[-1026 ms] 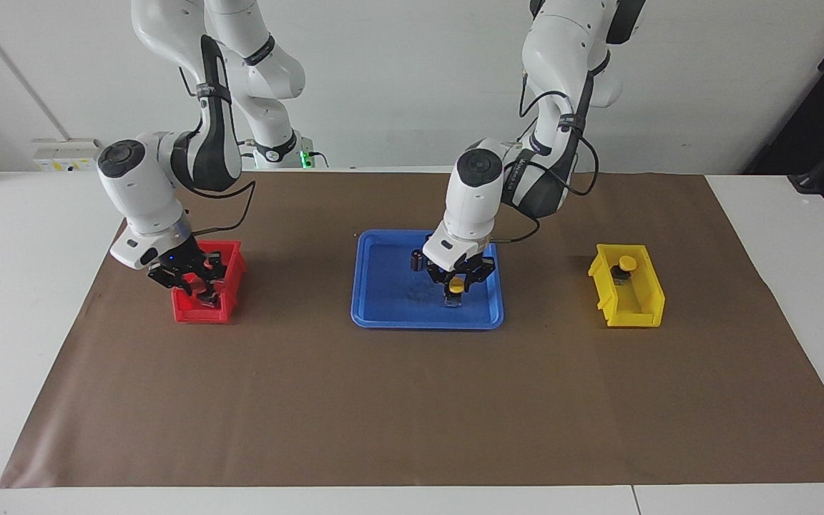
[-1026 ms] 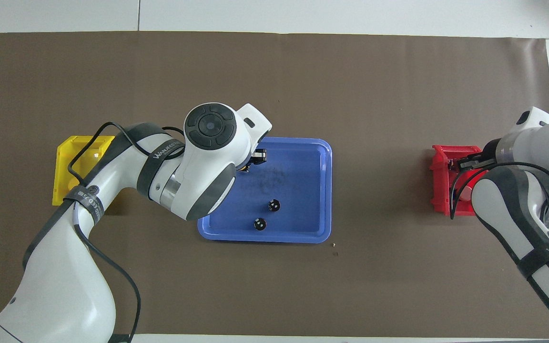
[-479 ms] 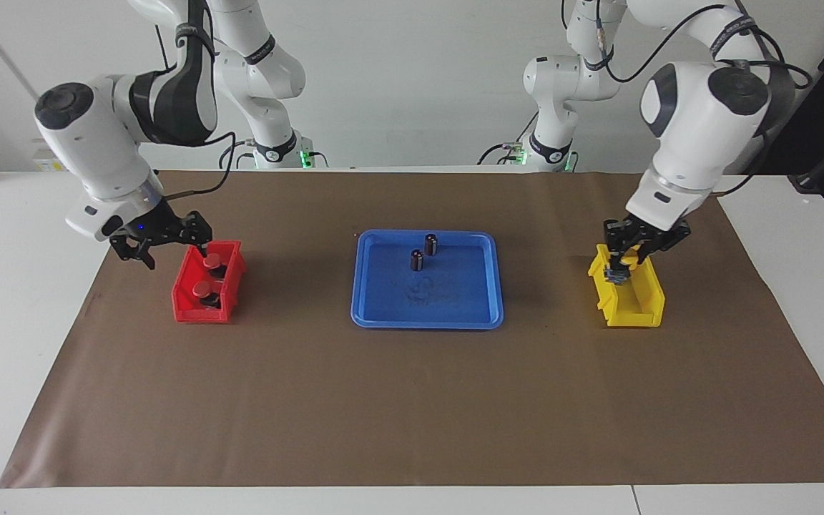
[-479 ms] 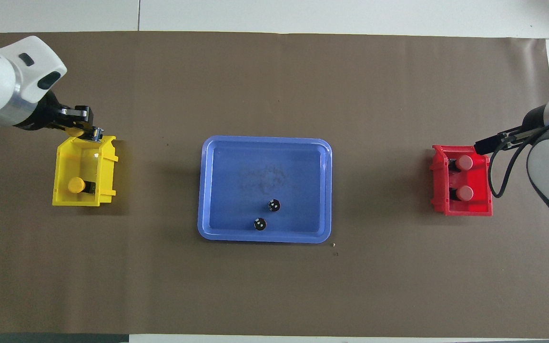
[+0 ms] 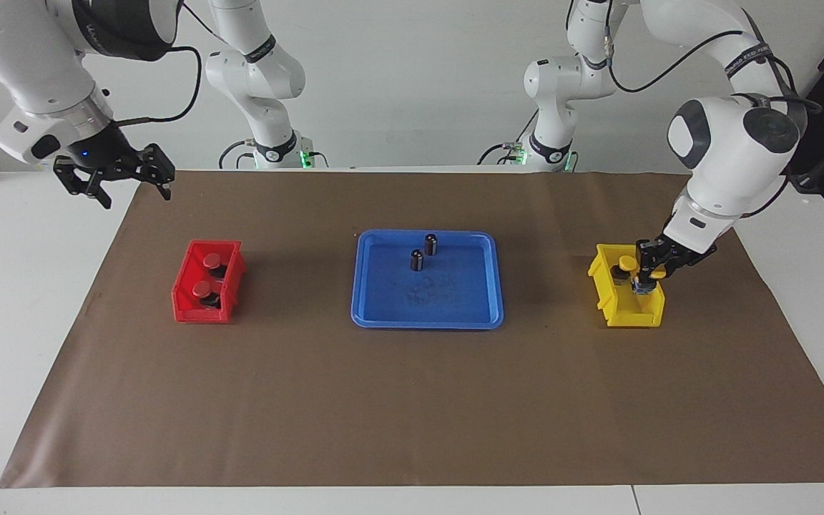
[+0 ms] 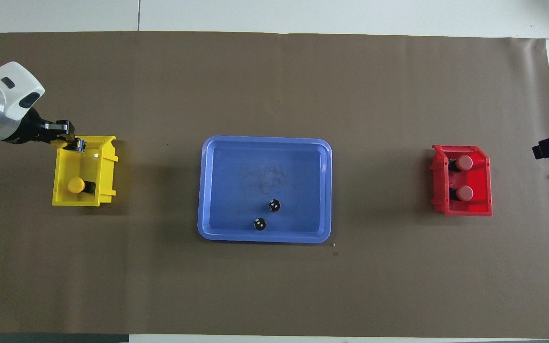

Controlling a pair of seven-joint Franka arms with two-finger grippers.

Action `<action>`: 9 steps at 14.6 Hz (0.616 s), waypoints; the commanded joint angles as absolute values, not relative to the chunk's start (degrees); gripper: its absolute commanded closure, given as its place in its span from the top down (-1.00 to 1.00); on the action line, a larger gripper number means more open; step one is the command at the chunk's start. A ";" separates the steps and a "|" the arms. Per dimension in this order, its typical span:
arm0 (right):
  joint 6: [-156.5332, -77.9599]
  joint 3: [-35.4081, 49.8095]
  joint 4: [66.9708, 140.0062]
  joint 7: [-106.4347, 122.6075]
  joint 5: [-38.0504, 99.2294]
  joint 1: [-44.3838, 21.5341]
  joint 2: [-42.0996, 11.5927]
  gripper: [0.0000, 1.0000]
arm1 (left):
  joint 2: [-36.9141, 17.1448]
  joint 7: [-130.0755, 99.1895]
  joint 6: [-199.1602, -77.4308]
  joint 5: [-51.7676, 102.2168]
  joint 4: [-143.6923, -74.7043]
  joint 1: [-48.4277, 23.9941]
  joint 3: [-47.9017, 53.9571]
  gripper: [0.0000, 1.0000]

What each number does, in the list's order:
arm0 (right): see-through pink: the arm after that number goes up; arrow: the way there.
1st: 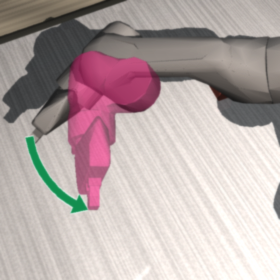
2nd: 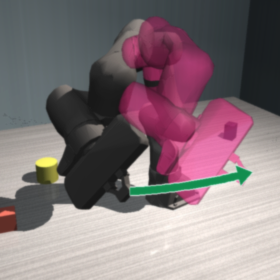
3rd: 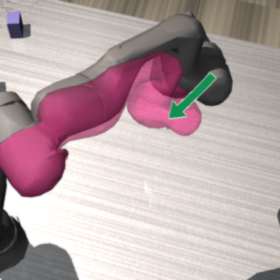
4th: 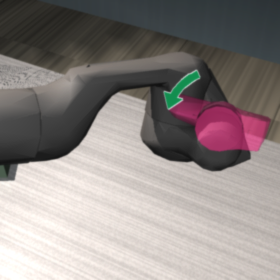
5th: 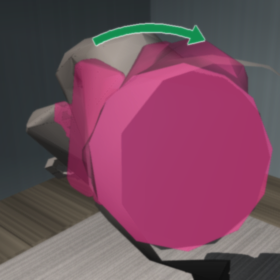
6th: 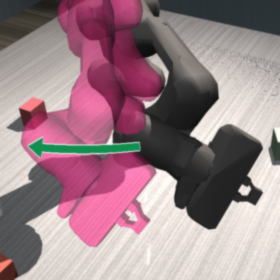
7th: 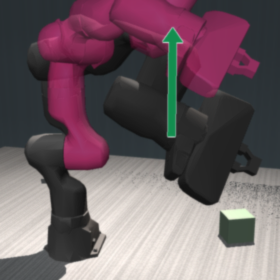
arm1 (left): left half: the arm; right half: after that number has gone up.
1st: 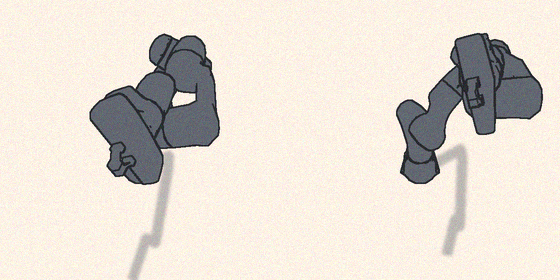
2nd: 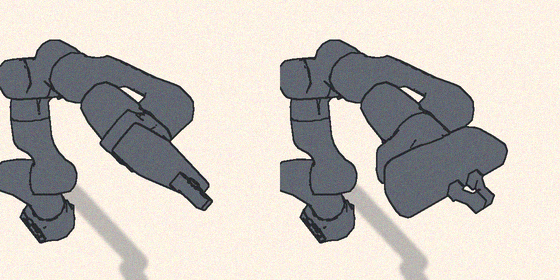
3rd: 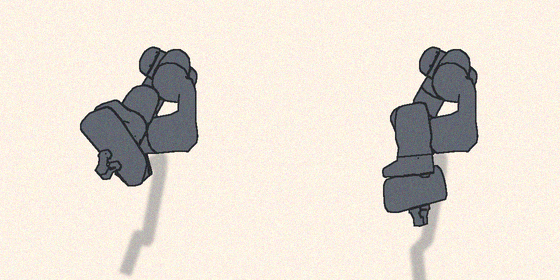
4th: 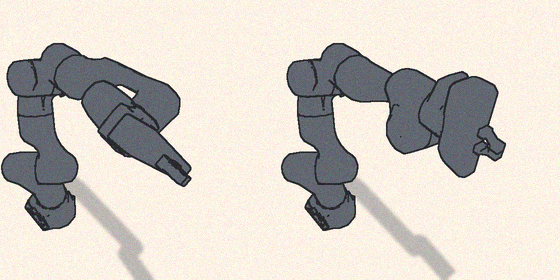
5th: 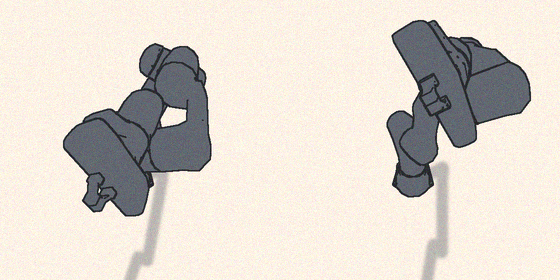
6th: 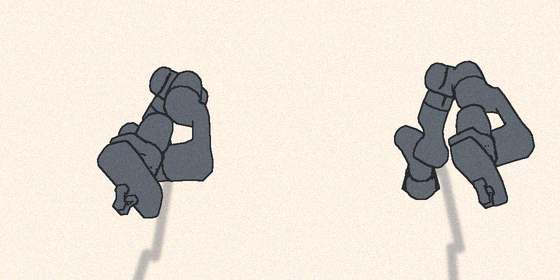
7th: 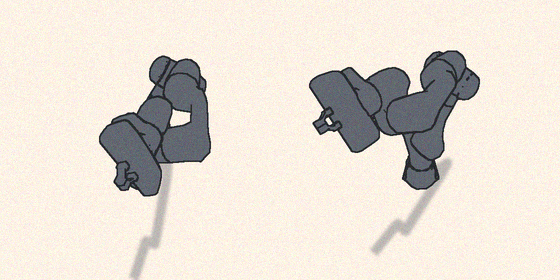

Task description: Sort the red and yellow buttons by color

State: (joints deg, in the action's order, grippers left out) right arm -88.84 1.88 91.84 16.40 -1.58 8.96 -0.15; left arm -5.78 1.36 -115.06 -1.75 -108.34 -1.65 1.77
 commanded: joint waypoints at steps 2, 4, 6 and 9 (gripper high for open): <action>-88.86 -3.16 92.73 12.30 -2.46 4.13 0.35 1.00 | -4.22 4.39 -123.90 -1.41 -116.61 0.62 2.37 -0.97; -88.77 -3.43 92.64 12.39 -2.55 3.96 0.26 1.00 | -4.57 4.57 -126.29 -1.41 -118.82 0.62 2.37 -0.97; -87.98 -3.34 92.20 12.39 -2.46 4.13 -0.17 1.00 | -5.45 3.87 -129.36 -1.41 -120.40 0.53 2.37 -0.97; -87.54 -3.08 91.93 12.22 -2.46 3.61 -0.18 1.00 | -7.47 4.39 -131.48 -1.41 -120.59 0.53 2.37 -0.97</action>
State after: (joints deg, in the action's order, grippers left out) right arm -88.27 -3.25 92.00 13.17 -1.69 4.04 -0.49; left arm -6.79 3.49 -128.93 -1.75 -119.72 -0.09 1.93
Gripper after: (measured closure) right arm 0.000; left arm 0.586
